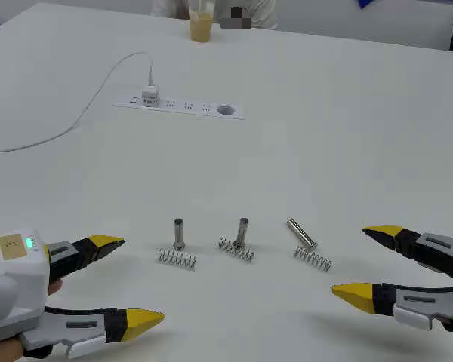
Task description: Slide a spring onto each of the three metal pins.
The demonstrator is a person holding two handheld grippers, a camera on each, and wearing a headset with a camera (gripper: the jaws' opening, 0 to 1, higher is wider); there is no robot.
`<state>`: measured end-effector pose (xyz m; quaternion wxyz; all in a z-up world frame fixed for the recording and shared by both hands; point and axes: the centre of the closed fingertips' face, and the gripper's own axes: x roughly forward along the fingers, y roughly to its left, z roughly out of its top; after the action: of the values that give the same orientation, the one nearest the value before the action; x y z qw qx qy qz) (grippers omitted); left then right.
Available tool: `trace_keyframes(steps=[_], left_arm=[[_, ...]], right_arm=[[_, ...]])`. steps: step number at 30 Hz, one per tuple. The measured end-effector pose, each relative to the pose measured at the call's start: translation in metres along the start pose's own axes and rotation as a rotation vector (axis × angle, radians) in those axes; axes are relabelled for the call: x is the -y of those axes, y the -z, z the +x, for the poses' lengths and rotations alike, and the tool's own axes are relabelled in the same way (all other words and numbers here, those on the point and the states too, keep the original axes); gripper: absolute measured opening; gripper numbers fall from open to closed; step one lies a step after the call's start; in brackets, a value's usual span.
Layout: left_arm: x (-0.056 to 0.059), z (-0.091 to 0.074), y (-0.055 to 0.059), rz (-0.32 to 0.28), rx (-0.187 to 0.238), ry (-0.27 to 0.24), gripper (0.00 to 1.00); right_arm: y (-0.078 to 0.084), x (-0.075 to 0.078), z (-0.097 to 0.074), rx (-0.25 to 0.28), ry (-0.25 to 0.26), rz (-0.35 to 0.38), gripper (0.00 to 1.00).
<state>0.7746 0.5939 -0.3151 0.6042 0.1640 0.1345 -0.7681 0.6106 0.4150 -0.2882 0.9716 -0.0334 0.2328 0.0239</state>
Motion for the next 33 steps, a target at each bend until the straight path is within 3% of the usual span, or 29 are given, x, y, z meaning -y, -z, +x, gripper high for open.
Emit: trace_keyframes(steps=[33], left_arm=[[-0.0011, -0.001, -0.0051, -0.007, 0.015, -0.005, 0.74]], right_arm=[[-0.0001, 0.0021, -0.0008, -0.023, 0.018, 0.022, 0.63]])
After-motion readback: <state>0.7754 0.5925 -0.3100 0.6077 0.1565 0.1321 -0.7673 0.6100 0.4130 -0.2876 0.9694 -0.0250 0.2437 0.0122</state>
